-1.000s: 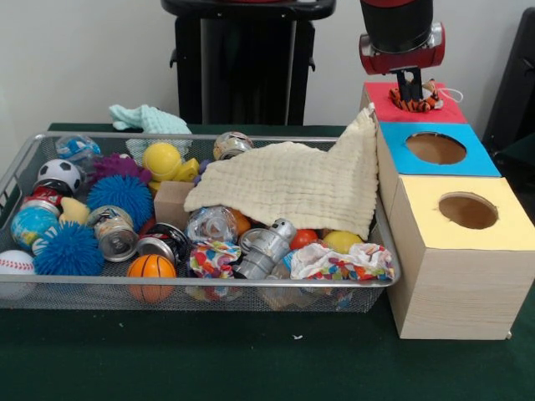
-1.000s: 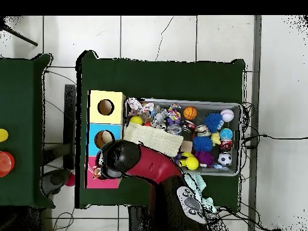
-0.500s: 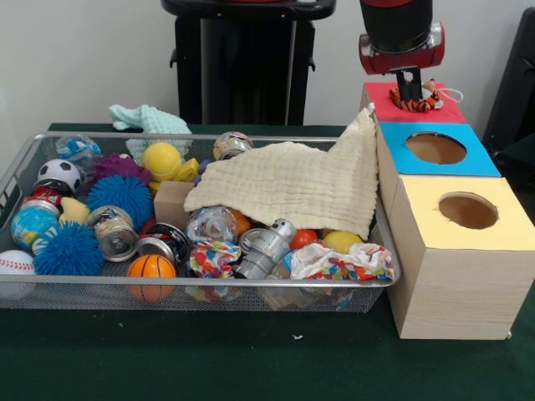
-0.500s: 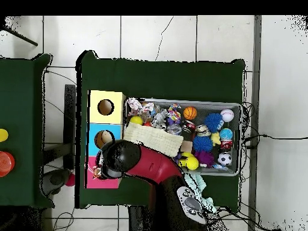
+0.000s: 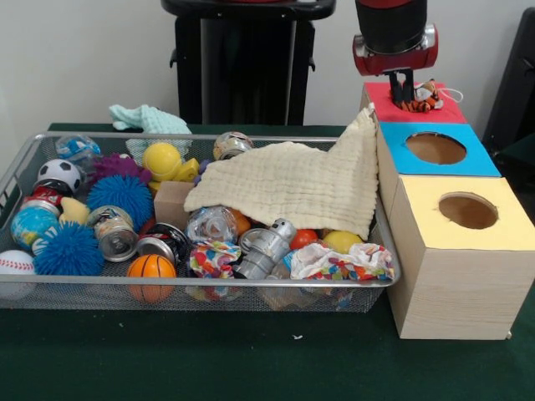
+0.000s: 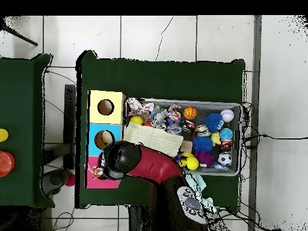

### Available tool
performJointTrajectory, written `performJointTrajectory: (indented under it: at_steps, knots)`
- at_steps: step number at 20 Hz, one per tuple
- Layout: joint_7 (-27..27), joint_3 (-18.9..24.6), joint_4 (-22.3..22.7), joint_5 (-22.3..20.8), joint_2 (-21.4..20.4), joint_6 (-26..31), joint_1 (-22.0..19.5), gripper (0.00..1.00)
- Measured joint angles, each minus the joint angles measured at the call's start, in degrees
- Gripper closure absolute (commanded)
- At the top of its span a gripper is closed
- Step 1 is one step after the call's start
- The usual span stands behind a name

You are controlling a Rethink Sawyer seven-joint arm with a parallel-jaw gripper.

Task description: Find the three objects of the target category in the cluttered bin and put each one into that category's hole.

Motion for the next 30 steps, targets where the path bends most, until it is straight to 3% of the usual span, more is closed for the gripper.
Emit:
performJointTrajectory:
  at_steps: [12,22,30]
  knots:
    - [0.0,0.0,0.0,-0.4,0.4,0.5,0.1,1.0]
    - [0.0,0.0,0.0,-0.4,-1.2,5.9,0.1,1.0]
    - [0.0,-0.1,-0.1,-0.4,-1.4,7.0,0.1,1.0]
